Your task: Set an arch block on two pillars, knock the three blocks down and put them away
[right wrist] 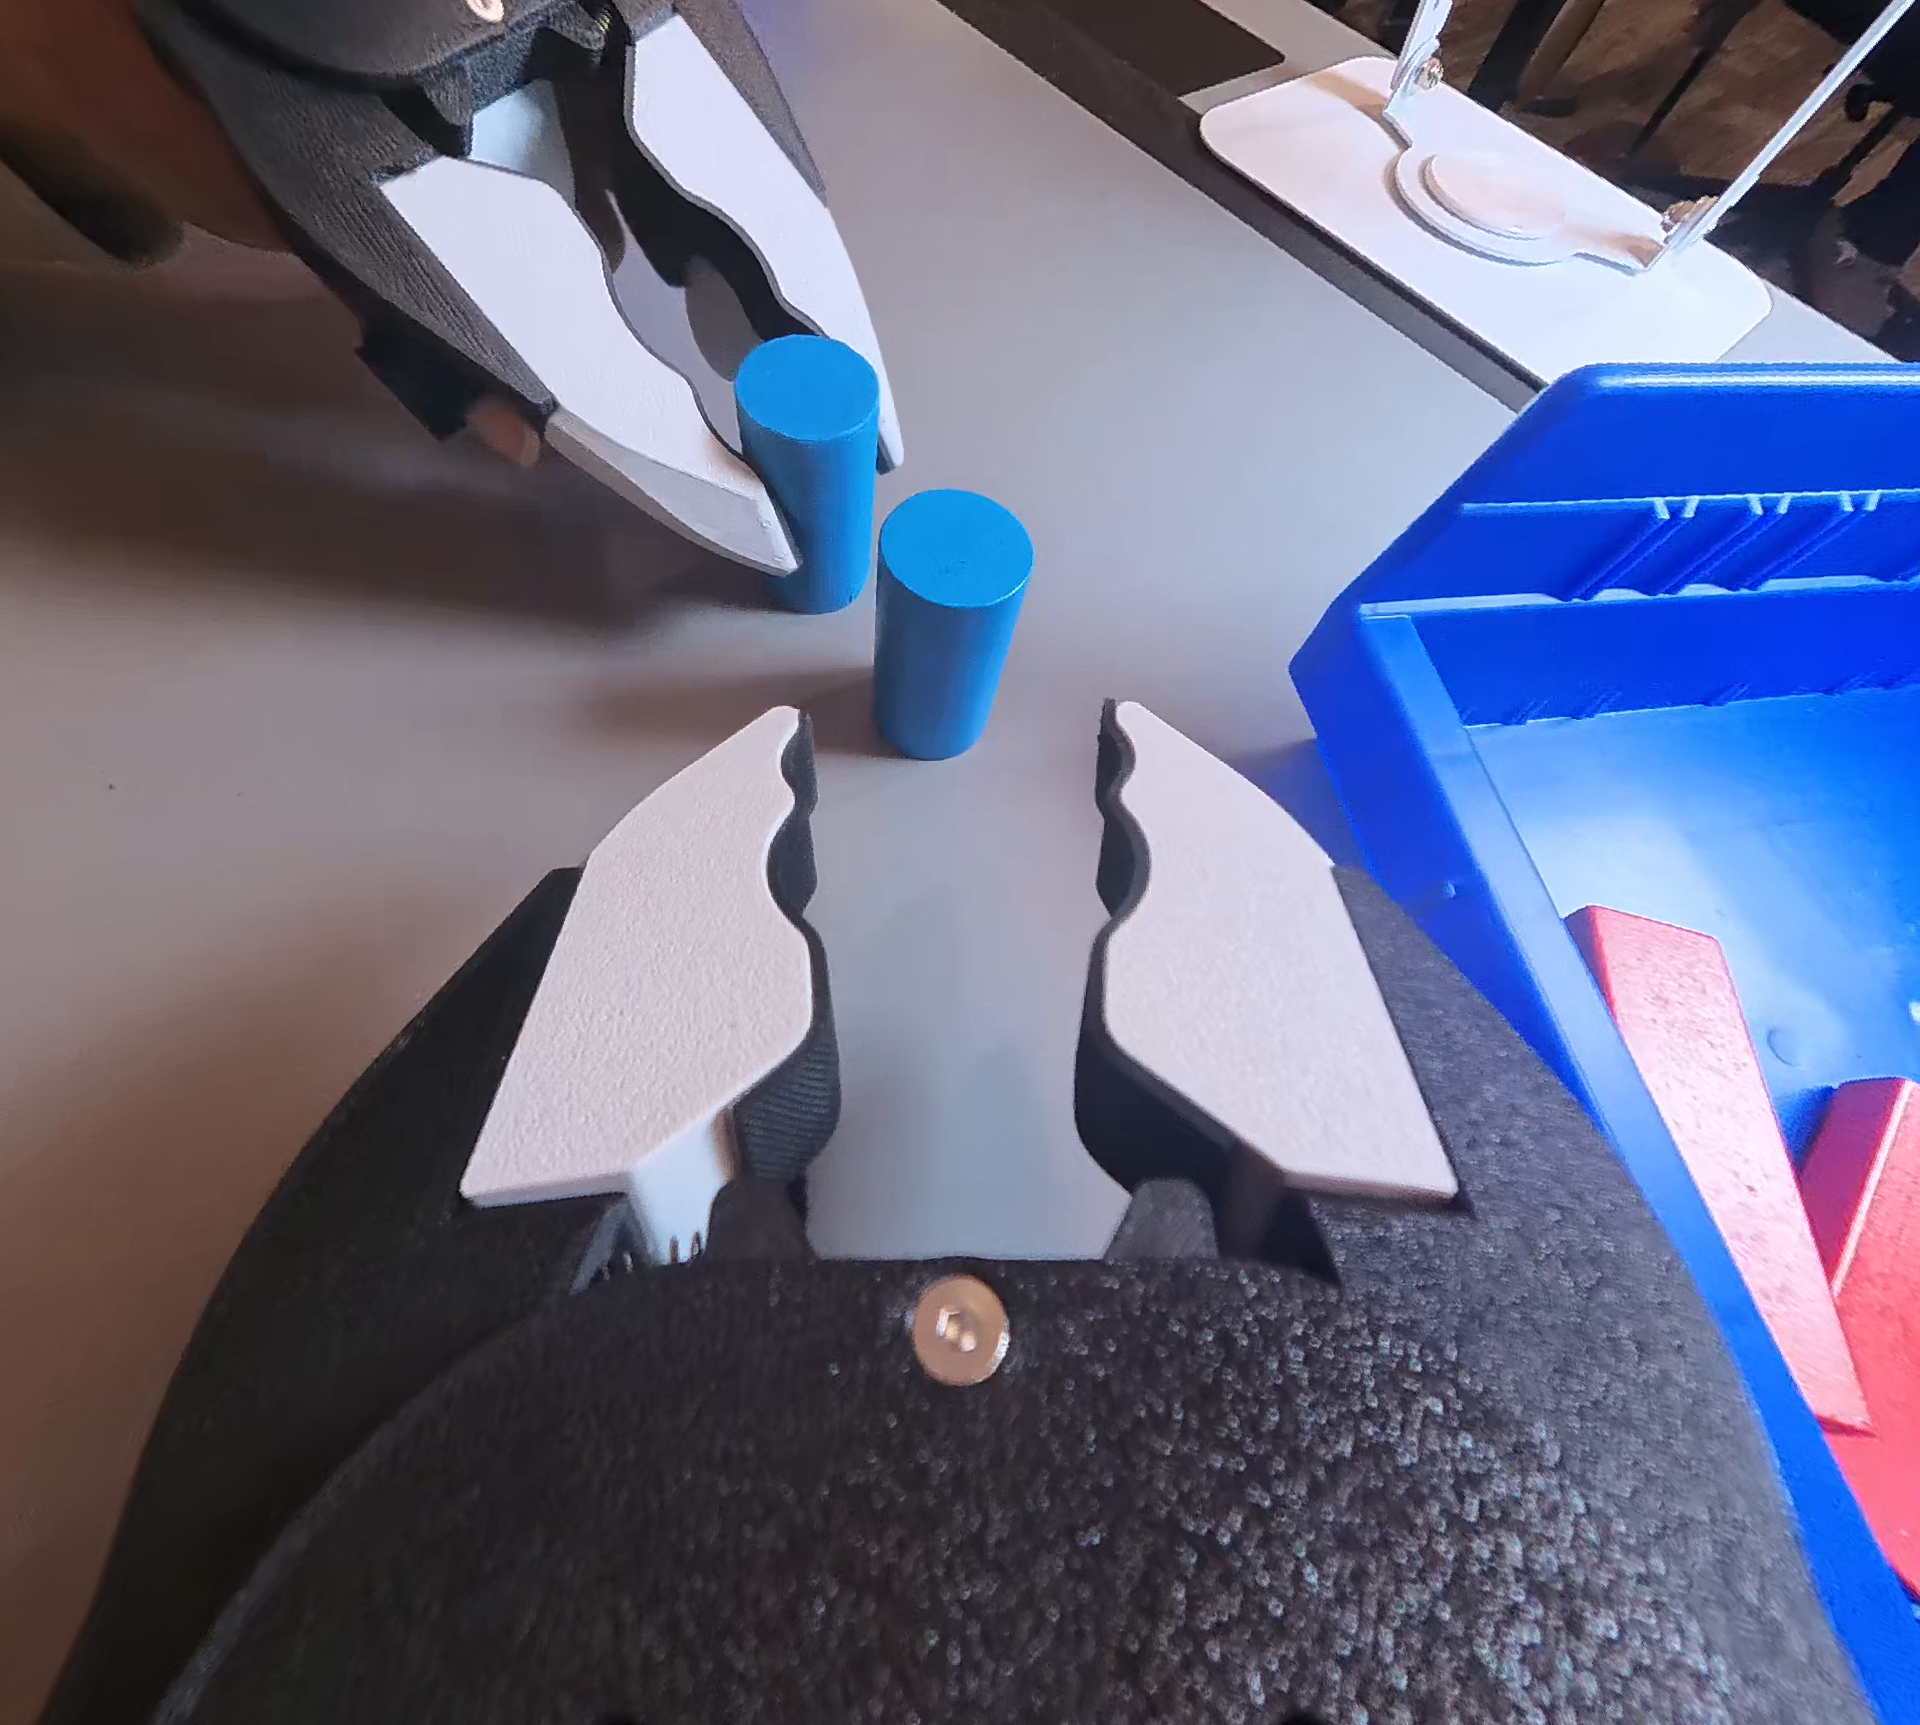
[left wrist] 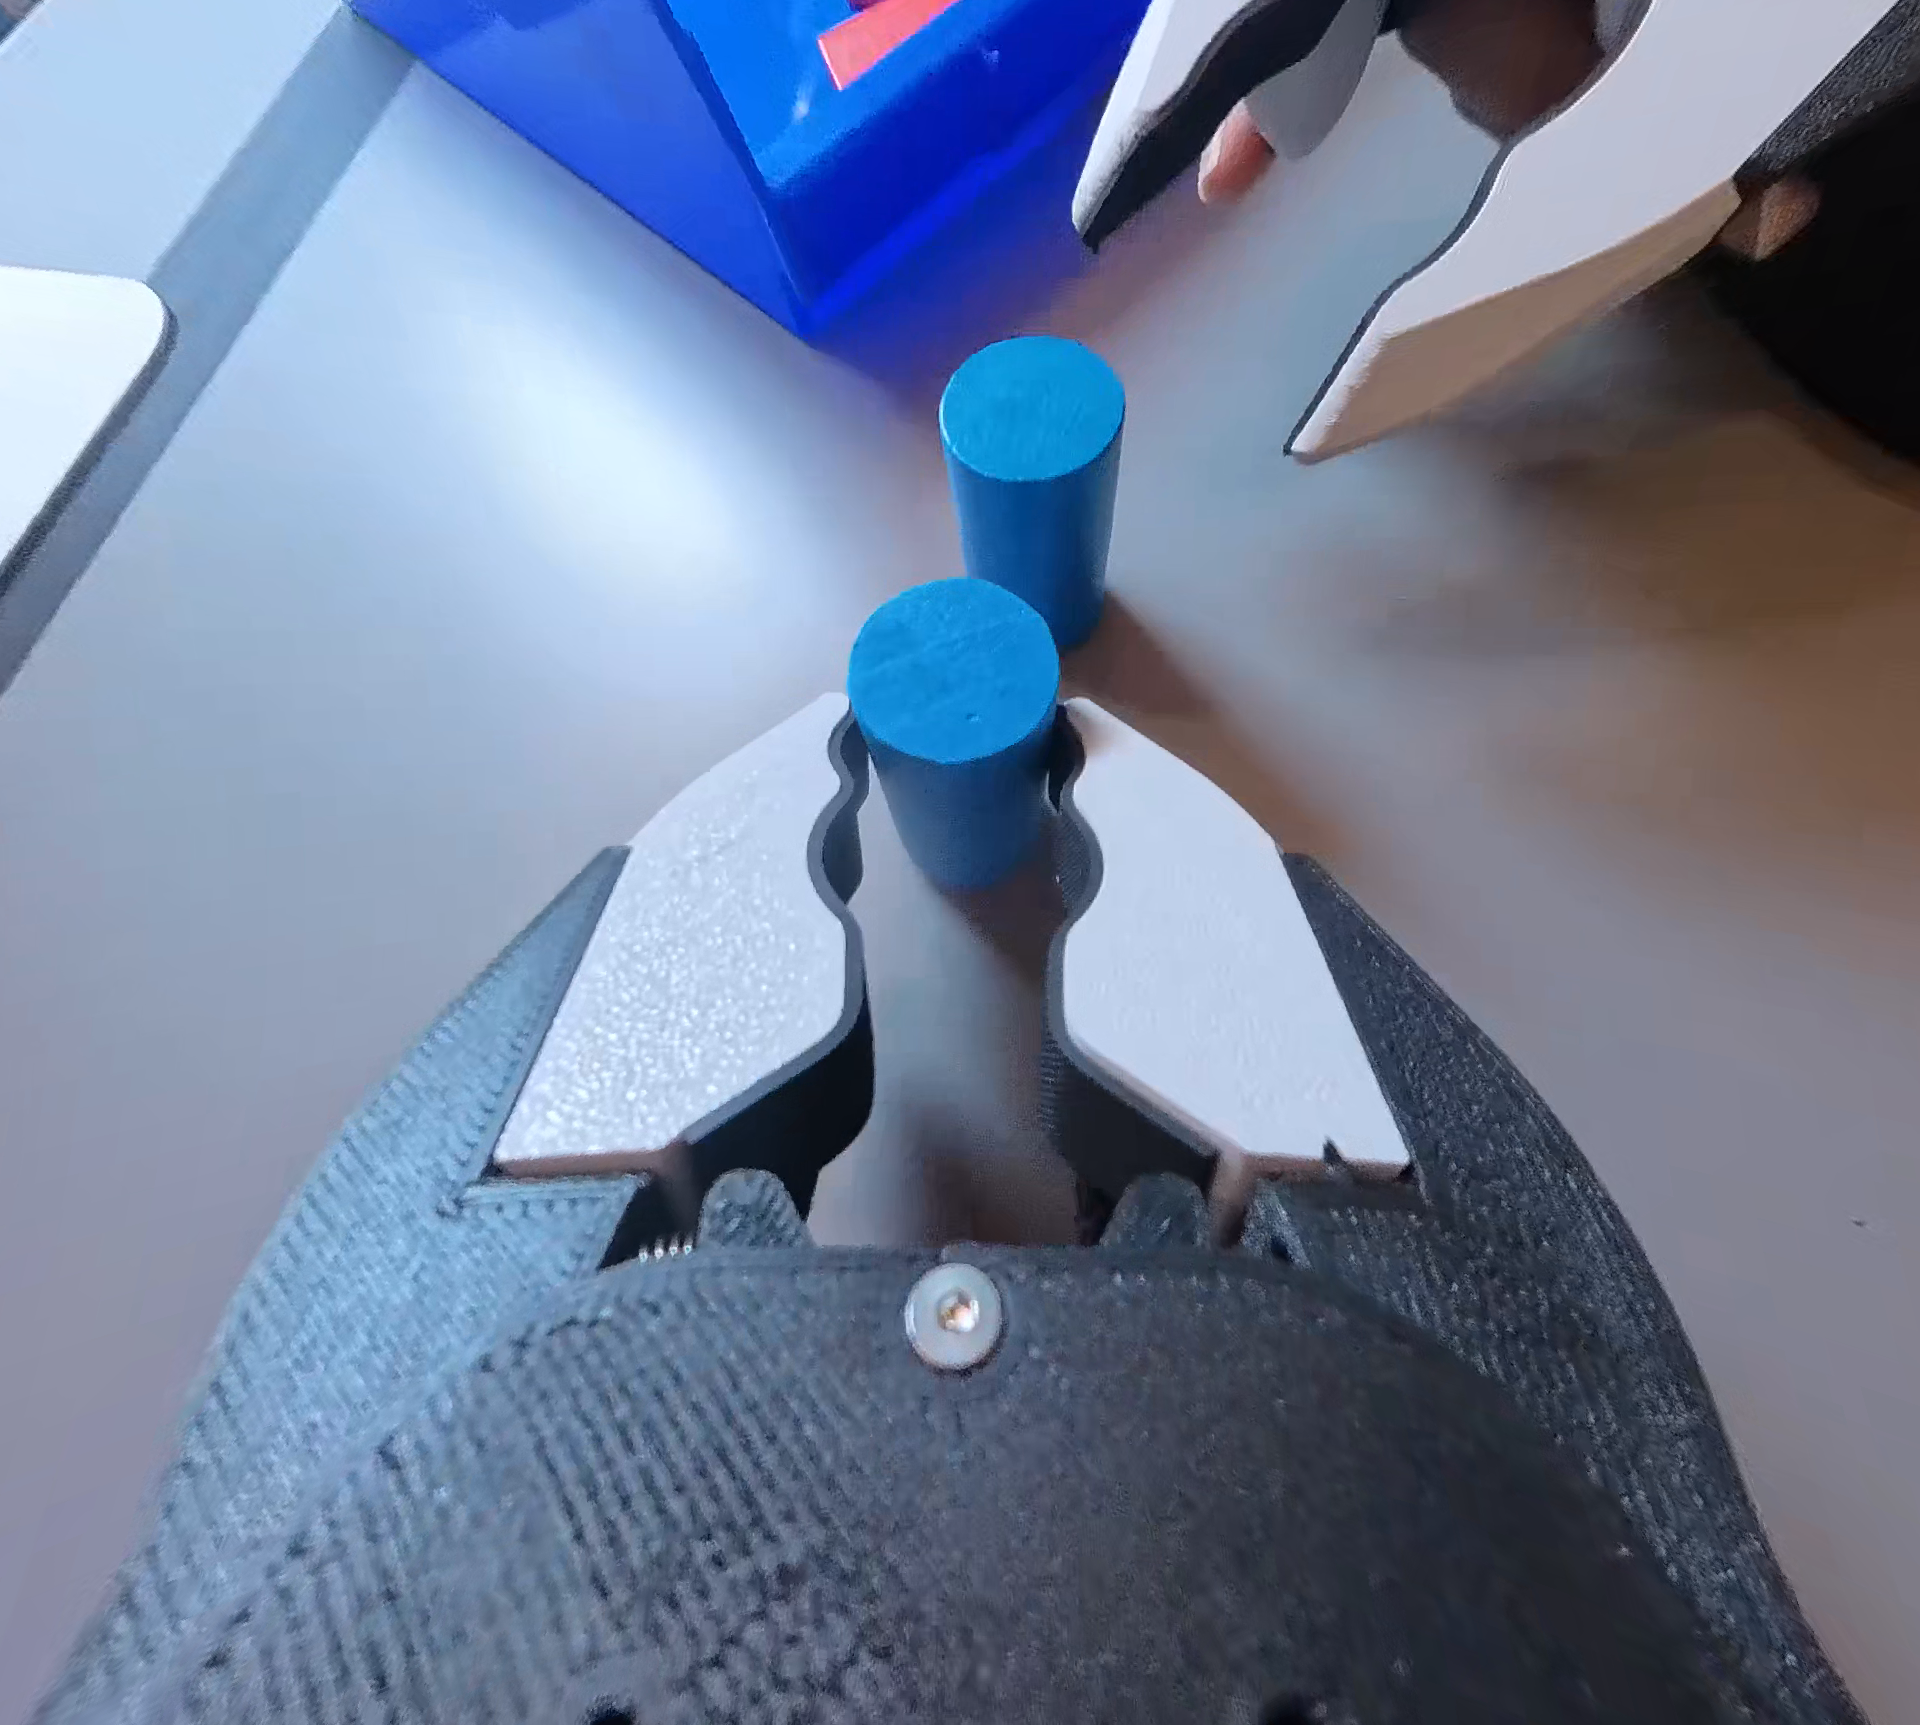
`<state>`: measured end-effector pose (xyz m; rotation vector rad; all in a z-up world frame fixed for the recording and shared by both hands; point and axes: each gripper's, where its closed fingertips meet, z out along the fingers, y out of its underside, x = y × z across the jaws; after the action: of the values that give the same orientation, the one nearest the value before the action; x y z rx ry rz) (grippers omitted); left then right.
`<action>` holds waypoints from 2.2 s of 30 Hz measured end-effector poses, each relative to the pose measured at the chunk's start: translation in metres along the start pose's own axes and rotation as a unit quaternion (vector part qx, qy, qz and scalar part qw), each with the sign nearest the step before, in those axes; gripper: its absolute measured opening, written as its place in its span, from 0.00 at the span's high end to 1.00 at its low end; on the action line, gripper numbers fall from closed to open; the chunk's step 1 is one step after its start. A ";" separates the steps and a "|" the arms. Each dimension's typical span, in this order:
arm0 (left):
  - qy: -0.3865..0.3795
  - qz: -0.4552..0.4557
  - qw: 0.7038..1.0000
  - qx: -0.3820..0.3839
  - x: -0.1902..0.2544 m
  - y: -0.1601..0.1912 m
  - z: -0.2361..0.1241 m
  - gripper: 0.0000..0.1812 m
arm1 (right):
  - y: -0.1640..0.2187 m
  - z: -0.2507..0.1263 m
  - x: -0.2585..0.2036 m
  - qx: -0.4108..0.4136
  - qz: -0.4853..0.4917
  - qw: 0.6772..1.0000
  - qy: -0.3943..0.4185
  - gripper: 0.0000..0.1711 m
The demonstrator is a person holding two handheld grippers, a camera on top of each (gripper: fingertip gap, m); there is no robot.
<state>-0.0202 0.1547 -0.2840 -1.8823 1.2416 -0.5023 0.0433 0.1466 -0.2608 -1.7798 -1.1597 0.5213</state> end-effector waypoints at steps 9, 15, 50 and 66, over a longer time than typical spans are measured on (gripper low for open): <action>-0.004 -0.005 1.000 0.002 -0.002 0.002 -0.002 0.81 | 0.008 0.017 -0.002 -0.023 0.008 1.000 -0.009 0.70; -0.003 0.000 1.000 -0.008 0.001 0.012 -0.004 0.81 | 0.011 0.048 -0.001 -0.052 0.002 0.999 -0.010 0.76; -0.167 -0.188 0.917 -0.309 -0.175 0.171 -0.272 0.56 | -0.024 0.002 -0.003 0.025 -0.010 1.000 -0.004 0.65; -0.069 -0.160 0.884 -0.433 -0.144 0.230 -0.254 0.80 | -0.001 0.020 -0.004 -0.022 -0.009 1.000 -0.016 0.66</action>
<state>-0.3912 0.1365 -0.3018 -2.8450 1.1492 0.0724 0.0264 0.1524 -0.2706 -1.8027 -1.2176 0.5194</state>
